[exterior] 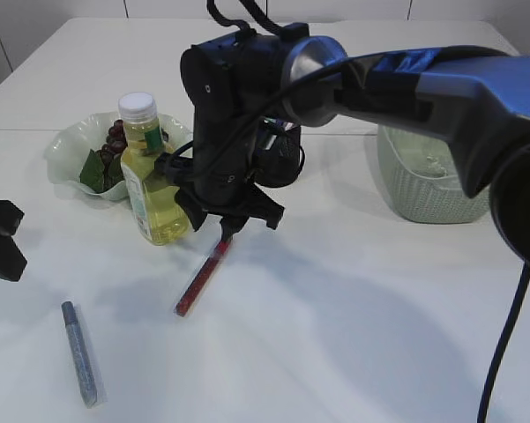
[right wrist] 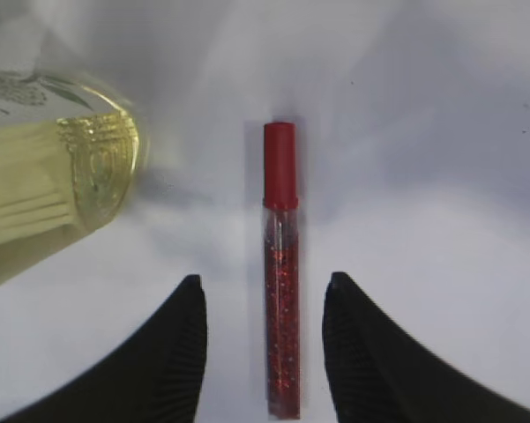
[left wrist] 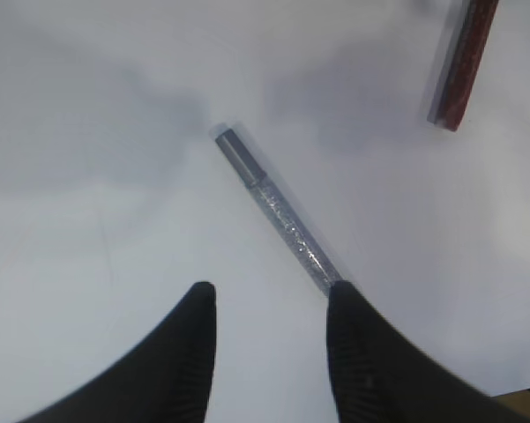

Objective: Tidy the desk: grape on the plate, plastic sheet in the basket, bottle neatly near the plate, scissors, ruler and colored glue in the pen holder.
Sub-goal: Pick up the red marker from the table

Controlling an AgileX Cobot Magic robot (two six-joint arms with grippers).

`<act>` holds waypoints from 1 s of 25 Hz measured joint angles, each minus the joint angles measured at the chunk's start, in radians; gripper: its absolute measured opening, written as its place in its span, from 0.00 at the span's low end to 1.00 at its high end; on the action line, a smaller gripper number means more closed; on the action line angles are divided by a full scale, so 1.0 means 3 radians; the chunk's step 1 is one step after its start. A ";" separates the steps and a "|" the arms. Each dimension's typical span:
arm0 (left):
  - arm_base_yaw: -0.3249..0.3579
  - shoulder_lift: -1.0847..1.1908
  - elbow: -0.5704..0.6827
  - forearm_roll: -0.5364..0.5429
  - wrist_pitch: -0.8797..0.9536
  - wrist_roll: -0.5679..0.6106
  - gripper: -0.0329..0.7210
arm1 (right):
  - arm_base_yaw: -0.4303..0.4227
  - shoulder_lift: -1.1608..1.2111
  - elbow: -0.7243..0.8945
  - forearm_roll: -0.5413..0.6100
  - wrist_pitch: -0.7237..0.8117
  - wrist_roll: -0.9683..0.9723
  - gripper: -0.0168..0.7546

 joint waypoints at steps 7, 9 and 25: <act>0.0000 0.0000 0.0000 0.0000 -0.0036 0.0000 0.45 | 0.0000 0.0184 -0.0025 0.0000 -0.0087 0.0121 0.48; 0.0000 0.0000 0.0000 0.0000 -0.0036 0.0000 0.45 | 0.0000 0.0223 -0.0025 0.0000 -0.0094 0.0126 0.48; 0.0000 0.0000 0.0000 0.0000 -0.0043 0.0000 0.45 | 0.0000 0.0376 -0.0025 0.0000 -0.0146 0.0133 0.48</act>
